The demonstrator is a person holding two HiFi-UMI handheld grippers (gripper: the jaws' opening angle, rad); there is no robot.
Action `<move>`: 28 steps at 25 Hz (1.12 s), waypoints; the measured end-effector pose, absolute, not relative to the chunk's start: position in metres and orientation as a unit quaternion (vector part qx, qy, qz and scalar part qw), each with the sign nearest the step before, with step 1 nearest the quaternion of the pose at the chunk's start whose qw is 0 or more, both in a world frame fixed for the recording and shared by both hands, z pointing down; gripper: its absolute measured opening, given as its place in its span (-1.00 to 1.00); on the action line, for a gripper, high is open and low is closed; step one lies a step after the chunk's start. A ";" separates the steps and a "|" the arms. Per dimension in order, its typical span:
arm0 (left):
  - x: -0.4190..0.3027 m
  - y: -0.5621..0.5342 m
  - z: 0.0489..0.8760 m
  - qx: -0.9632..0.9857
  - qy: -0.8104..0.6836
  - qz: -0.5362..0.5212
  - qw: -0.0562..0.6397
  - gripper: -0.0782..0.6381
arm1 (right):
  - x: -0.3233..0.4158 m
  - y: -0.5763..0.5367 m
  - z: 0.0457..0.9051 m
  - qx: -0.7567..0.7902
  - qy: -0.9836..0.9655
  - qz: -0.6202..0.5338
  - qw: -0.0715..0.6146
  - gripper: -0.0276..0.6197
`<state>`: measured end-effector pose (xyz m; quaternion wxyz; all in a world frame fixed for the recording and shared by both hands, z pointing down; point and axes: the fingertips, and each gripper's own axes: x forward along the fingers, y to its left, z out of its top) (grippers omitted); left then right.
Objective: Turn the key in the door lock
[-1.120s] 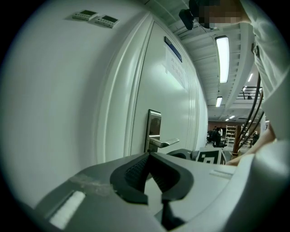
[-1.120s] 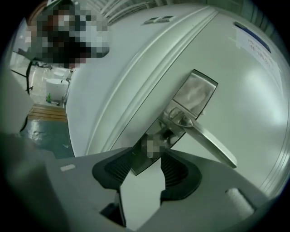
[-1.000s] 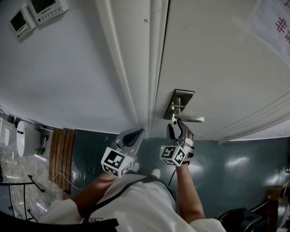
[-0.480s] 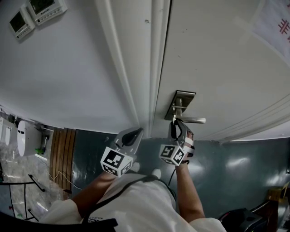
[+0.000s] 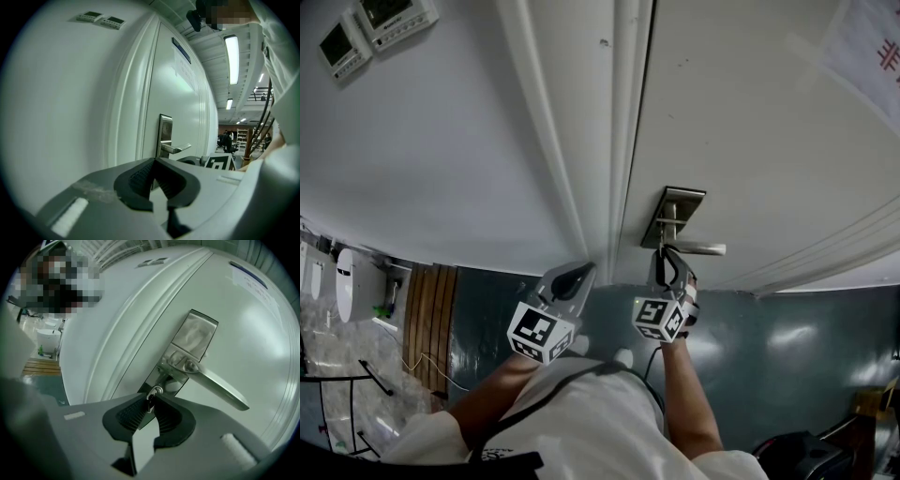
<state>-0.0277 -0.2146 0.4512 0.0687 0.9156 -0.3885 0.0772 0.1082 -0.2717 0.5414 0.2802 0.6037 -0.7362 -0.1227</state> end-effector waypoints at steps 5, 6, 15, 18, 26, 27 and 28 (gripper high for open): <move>-0.029 -0.215 0.451 0.915 -0.390 0.077 0.069 -0.77 | 0.102 -0.270 0.545 0.587 -0.749 -0.121 0.284 -0.67; -0.029 -0.215 0.451 0.915 -0.390 0.077 0.070 -0.77 | 0.099 -0.269 0.548 0.580 -0.759 -0.109 0.276 -0.50; -0.029 -0.212 0.452 0.915 -0.390 0.077 0.069 -0.77 | 0.114 -0.255 0.544 0.574 -0.791 0.207 -0.043 -0.28; -0.029 -0.210 0.452 0.915 -0.390 0.077 0.069 -0.77 | 0.119 -0.255 0.540 0.523 -0.766 0.324 -0.184 -0.27; -0.033 -0.205 0.454 0.913 -0.394 0.079 0.069 -0.77 | 0.128 -0.265 0.548 0.398 -0.678 0.481 -0.388 -0.30; -0.033 -0.204 0.454 0.913 -0.394 0.079 0.069 -0.77 | 0.130 -0.266 0.549 0.393 -0.673 0.486 -0.395 -0.36; -0.034 -0.204 0.454 0.913 -0.395 0.079 0.069 -0.77 | 0.131 -0.266 0.549 0.388 -0.670 0.490 -0.401 -0.41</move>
